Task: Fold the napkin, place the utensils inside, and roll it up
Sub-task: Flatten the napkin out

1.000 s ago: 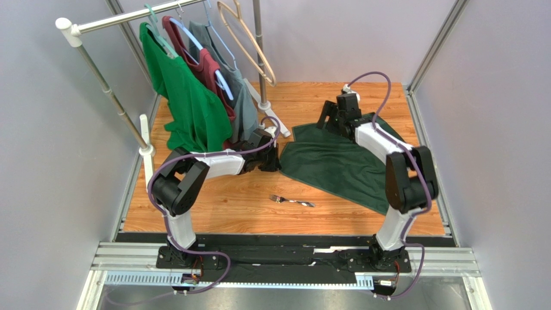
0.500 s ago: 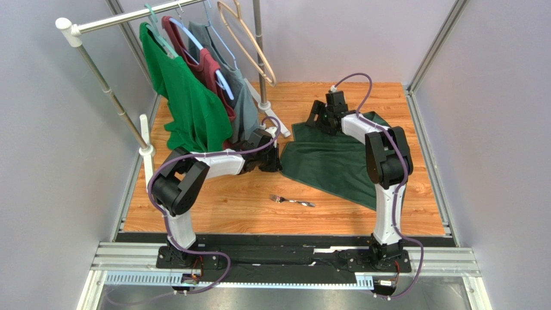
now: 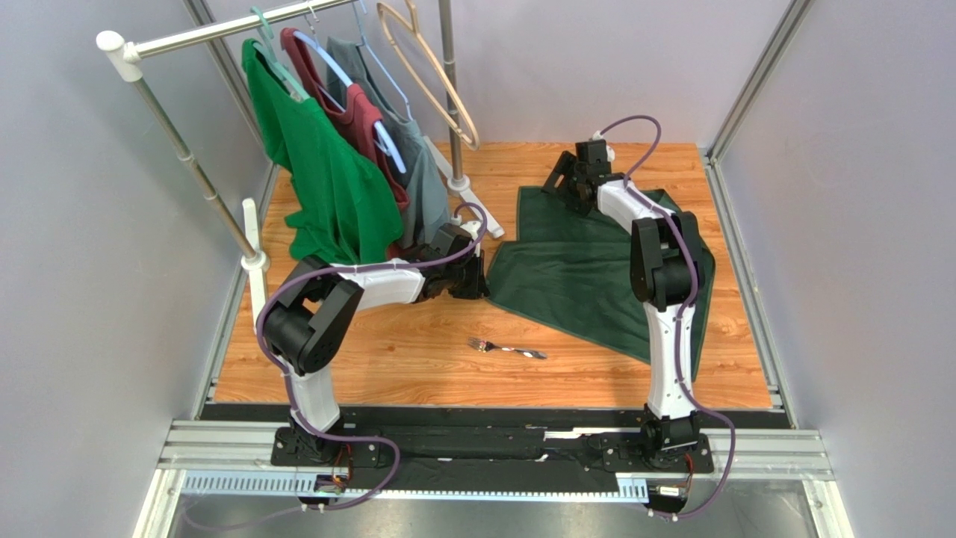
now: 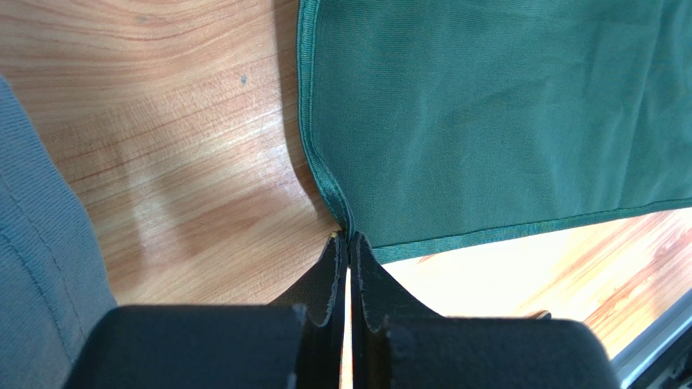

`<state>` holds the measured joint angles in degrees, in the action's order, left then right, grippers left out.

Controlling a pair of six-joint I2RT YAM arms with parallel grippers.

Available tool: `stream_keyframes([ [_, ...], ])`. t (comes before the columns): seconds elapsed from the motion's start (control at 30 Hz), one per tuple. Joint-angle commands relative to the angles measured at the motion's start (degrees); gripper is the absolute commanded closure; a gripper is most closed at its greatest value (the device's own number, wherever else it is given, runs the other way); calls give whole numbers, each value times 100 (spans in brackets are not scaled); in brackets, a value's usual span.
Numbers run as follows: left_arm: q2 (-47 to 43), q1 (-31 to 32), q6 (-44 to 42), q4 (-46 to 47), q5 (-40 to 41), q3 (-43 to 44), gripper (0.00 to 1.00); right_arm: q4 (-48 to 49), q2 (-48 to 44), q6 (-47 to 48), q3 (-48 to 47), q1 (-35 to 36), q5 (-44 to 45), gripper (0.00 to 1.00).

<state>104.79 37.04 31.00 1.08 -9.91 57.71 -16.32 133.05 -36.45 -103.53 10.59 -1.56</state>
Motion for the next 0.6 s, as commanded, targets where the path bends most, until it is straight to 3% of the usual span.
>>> stream_keyframes([
  [0.0,-160,14,-68,-20,-2,82,100,-566,458,-214,-396,-110,472,23],
  [0.57,-820,23,204,-82,192,-673,100,-777,1214,-389,-1864,-259,912,22],
])
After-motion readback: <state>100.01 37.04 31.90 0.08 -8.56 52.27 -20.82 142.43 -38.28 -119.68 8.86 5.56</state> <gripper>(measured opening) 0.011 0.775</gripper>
